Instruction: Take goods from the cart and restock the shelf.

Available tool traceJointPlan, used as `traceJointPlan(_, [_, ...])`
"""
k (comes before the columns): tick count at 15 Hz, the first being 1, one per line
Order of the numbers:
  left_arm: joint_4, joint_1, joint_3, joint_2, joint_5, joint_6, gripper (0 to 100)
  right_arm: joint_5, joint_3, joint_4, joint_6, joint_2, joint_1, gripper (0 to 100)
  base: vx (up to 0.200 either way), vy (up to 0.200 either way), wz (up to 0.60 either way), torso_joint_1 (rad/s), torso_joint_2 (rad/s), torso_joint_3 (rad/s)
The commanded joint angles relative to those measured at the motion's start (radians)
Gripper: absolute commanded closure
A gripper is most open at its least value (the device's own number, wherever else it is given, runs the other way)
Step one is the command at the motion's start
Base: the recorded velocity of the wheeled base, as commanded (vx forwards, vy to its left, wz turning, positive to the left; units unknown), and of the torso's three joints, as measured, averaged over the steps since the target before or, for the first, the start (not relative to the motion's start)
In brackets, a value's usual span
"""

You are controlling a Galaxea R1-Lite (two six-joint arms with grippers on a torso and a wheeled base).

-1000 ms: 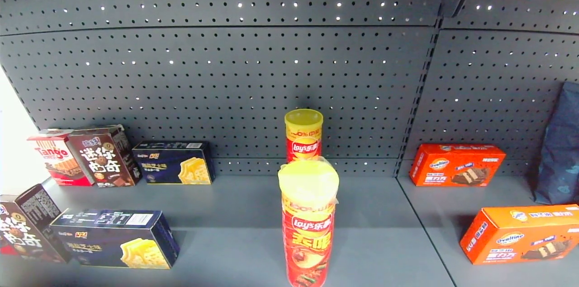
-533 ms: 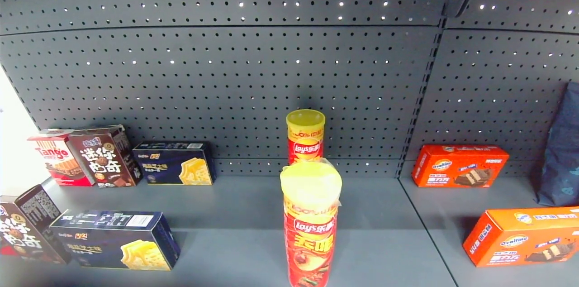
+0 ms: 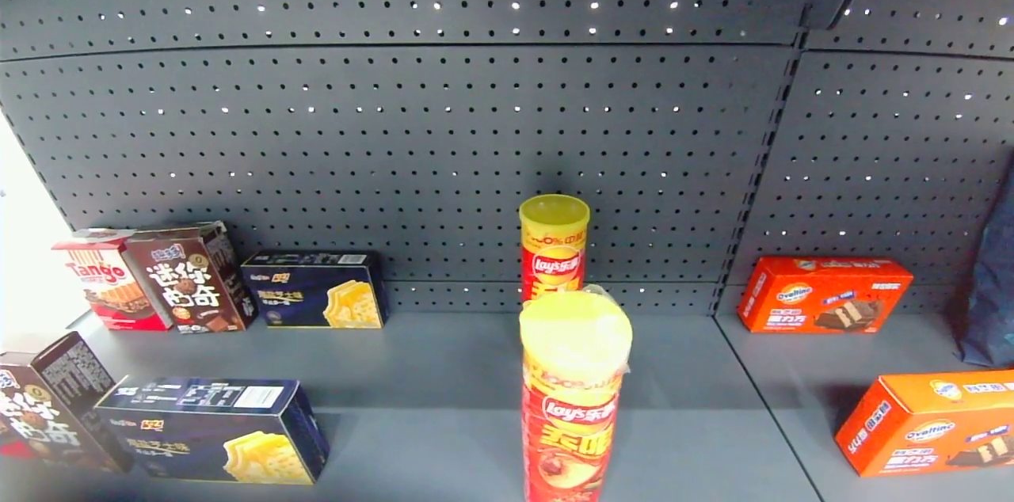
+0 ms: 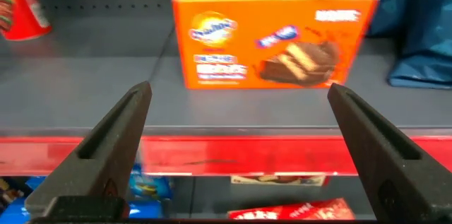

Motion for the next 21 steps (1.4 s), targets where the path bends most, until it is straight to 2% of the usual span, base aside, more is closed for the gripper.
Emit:
traceJointPlan(1, [0.001, 0.001, 0.0, 0.0, 0.001, 0.0, 0, 0.0, 0.0, 0.0, 0.0, 0.001, 0.0, 0, 0.0, 0.0, 0.0, 0.0, 0.0, 0.0])
traceJointPlan(7, [0.001, 0.003, 0.0, 0.0, 0.002, 0.009, 0, 0.0, 0.0, 0.0, 0.0, 0.001, 0.0, 0, 0.0, 0.0, 0.0, 0.0, 0.0, 0.0])
traceJointPlan(9, [0.001, 0.003, 0.0, 0.0, 0.001, 0.018, 0, 0.0, 0.0, 0.0, 0.0, 0.001, 0.0, 0, 0.0, -0.2, 0.0, 0.0, 0.0, 0.007])
traceJointPlan(12, [0.001, 0.003, 0.0, 0.0, 0.002, -0.003, 0, 0.0, 0.0, 0.0, 0.0, 0.001, 0.0, 0, 0.0, -0.067, 0.0, -0.007, 0.0, 0.002])
traceJointPlan(20, [0.001, 0.001, 0.0, 0.0, 0.002, -0.003, 0, 0.0, 0.0, 0.0, 0.0, 0.001, 0.0, 0, 0.0, 0.0, 0.0, 0.0, 0.0, 0.0])
traceJointPlan(21, [-0.001, 0.003, 0.0, 0.0, 0.002, -0.002, 0, 0.0, 0.0, 0.0, 0.0, 0.001, 0.0, 0, 0.0, 0.2, 0.0, 0.007, 0.0, 0.002])
